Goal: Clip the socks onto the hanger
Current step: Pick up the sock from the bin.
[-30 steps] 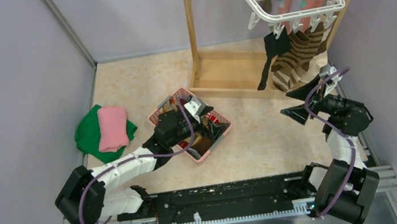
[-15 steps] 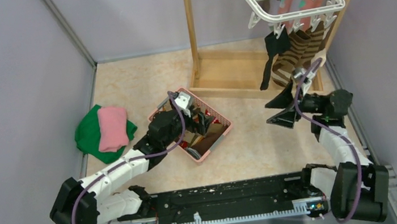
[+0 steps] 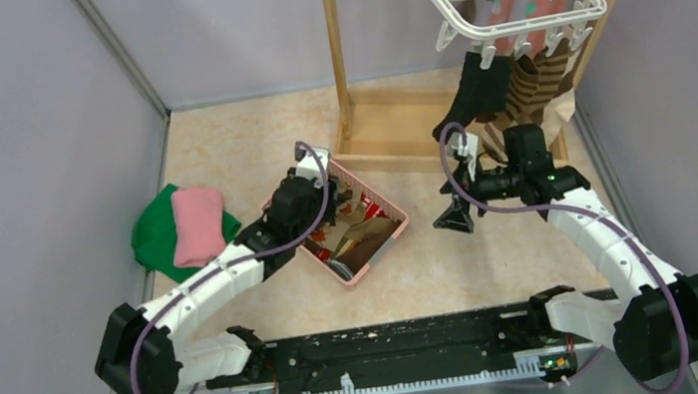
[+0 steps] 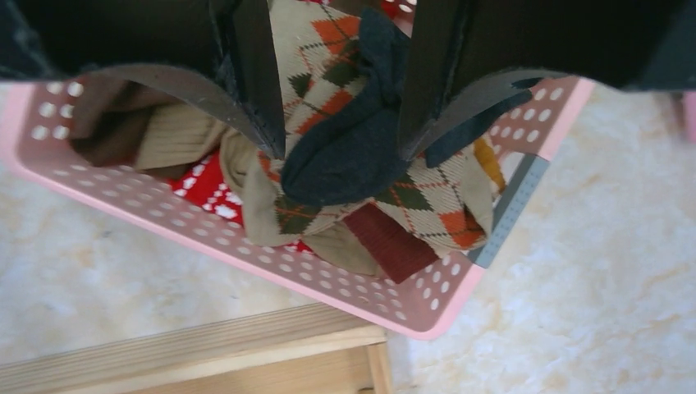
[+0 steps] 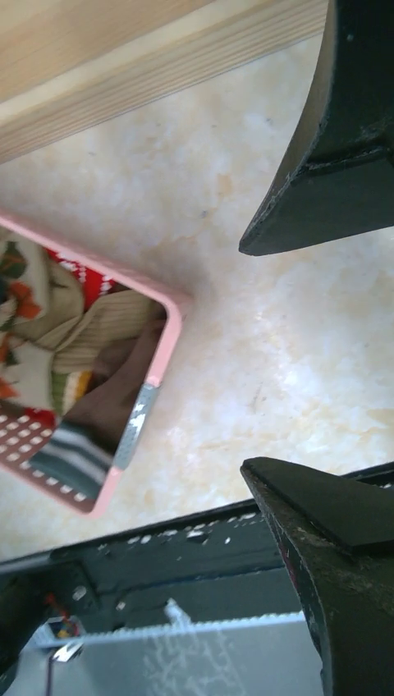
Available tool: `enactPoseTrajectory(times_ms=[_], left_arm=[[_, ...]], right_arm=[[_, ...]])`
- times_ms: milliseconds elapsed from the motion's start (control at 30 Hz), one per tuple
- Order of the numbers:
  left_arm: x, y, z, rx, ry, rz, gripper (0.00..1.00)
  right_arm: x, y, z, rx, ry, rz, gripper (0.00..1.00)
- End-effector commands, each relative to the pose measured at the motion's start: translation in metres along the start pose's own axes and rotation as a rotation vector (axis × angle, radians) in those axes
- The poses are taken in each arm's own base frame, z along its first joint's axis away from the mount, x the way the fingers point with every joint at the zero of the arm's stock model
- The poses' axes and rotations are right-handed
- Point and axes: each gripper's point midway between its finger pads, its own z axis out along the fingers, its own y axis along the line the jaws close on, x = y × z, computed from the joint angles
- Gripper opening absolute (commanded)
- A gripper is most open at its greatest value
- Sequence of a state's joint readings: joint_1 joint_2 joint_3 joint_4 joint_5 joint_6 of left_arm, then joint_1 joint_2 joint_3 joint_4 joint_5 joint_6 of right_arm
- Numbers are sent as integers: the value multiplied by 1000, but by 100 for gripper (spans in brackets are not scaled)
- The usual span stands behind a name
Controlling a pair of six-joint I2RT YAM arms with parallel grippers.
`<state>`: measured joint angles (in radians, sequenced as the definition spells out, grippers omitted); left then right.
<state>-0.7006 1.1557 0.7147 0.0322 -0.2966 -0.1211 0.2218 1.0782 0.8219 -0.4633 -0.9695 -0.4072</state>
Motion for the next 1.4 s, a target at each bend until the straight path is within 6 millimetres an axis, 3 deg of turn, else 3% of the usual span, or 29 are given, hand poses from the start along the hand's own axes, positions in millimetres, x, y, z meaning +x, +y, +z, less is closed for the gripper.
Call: enactPoseTrajectory(times_ms=[0,233,400,600,867,1067,1200,1367], left_arm=[[-2,18,7,-118,105,98,56],[15,14,22,-148,261,236,49],[32,8,24,-139,373,293,48],[52,26,27,-246,450,359,52],[45,28,34,-269,411,366,48],[36,24,33,-241,381,349,30],[31,19,30,-208,359,332,2],[14,9,22,-142,287,284,0]], right_arm=[[19,-6,-15,84,114,-115,92],[22,-14,-19,125,147,-127,92],[25,-17,-19,127,160,-122,92],[29,-18,-18,125,171,-111,92],[34,-18,-14,102,180,-93,92],[33,-17,-15,99,179,-97,93],[33,-16,-15,97,178,-99,93],[33,-16,-15,93,177,-101,92]])
